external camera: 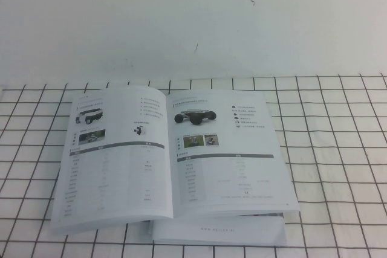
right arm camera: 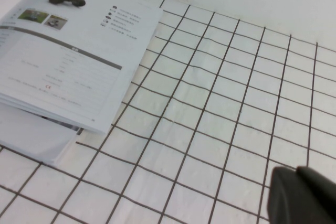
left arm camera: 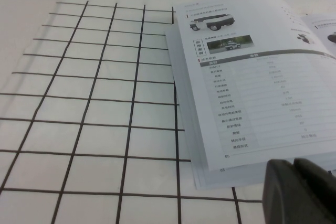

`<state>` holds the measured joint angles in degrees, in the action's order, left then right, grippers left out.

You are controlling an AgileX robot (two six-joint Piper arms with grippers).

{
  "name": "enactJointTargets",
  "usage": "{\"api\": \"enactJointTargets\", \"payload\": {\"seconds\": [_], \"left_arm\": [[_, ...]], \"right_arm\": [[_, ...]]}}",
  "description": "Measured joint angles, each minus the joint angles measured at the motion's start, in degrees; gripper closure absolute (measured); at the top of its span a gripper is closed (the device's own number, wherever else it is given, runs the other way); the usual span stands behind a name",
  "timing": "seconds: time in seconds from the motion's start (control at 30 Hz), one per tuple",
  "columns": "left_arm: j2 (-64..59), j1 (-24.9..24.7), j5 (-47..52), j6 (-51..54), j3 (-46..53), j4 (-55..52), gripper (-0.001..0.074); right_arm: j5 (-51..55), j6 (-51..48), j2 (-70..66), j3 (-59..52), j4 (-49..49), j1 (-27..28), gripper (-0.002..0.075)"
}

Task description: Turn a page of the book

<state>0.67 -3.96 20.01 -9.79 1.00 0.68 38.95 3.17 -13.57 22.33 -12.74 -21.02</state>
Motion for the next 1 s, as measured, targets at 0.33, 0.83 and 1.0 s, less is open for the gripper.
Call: {"api": "enactJointTargets", "payload": {"seconds": [0.33,0.83,1.0], "left_arm": [[0.0,0.0,-0.09,-0.08,0.0,0.0,0.0737],[0.0,0.0,-0.09,-0.08,0.0,0.0,0.0737],[0.0,0.0,-0.2,-0.08,0.0,0.0,0.0737]], "right_arm": [[0.0,-0.1,0.0,0.0,0.0,0.0,0.0725],[-27.76,-4.23,12.14,-20.23,3.54,25.47,0.0725],[-23.84,-4.36,14.08,-23.76,5.4,28.79,0.0725]]}}
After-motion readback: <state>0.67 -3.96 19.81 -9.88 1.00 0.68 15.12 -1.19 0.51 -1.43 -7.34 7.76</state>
